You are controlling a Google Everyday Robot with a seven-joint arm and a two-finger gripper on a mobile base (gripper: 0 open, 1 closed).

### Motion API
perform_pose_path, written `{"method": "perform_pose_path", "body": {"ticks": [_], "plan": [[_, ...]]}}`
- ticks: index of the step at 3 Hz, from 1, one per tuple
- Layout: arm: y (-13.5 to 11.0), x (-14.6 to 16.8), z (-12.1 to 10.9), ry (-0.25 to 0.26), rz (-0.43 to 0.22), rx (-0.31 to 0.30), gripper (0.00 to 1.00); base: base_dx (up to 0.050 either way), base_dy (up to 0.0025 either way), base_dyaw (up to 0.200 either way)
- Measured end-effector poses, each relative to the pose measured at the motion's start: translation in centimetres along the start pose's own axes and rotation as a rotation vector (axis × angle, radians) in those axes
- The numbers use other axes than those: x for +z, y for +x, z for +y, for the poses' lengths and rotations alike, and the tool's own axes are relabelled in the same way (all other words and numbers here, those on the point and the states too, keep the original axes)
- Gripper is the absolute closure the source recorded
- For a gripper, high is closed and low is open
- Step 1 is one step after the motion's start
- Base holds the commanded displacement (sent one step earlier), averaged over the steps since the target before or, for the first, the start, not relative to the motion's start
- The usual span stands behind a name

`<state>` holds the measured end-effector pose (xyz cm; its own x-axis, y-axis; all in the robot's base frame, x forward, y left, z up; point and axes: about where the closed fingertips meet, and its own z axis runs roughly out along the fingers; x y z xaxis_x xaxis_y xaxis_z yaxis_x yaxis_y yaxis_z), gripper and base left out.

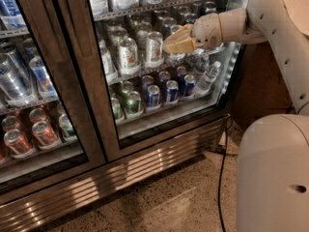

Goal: Close right fridge door

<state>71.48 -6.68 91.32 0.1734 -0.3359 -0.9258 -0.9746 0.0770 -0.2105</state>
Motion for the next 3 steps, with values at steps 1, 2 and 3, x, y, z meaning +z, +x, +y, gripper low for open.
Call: {"method": "perform_pose_path", "body": {"ticks": [1, 2, 3], "plan": [[-0.9, -2.5, 0.9, 0.043, -0.026, -0.011, 1.00, 0.000, 0.00000, 0.000], [-2.4, -6.5, 2.7, 0.111, -0.047, -0.021, 1.00, 0.000, 0.00000, 0.000], [-3.3, -10.4, 4.2, 0.201, -0.035, -0.021, 1.00, 0.000, 0.00000, 0.000]]}}
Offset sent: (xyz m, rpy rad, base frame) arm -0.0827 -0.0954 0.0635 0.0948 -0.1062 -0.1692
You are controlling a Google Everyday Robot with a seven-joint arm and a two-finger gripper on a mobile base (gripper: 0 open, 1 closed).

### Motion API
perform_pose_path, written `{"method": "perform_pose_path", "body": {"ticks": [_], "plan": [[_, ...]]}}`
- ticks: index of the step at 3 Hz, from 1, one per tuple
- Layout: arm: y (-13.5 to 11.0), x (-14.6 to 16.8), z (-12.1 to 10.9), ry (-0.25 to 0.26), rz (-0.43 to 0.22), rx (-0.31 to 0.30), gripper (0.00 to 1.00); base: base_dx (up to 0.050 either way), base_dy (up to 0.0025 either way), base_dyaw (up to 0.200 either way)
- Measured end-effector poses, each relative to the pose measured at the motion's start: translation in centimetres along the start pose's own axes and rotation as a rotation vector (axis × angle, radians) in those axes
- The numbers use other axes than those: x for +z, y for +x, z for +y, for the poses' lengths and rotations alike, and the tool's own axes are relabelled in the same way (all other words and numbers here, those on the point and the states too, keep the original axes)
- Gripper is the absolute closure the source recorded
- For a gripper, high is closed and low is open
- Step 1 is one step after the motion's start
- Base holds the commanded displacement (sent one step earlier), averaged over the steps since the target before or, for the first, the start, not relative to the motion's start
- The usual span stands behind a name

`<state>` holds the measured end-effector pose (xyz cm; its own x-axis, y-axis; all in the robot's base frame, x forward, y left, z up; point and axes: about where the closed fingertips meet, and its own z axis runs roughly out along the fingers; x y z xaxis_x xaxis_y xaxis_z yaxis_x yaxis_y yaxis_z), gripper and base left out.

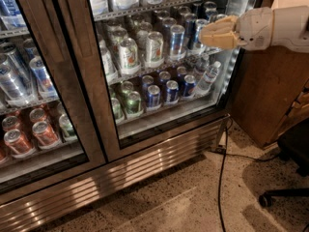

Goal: Close right fridge door

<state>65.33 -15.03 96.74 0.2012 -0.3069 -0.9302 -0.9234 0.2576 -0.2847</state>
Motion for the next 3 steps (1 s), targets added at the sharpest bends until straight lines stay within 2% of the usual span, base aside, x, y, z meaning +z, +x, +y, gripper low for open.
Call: {"method": "perform_pose_path", "body": {"ticks": [1, 2, 3], "plan": [[-0.5, -5.2, -0.3, 0.105, 0.015, 0.001, 1.00, 0.000, 0.00000, 0.000], [-0.2, -9.9, -0.2, 0.218, 0.003, 0.023, 1.00, 0.000, 0.00000, 0.000], [0.1, -10.8, -0.2, 0.237, 0.006, 0.029, 1.00, 0.000, 0.00000, 0.000]]}}
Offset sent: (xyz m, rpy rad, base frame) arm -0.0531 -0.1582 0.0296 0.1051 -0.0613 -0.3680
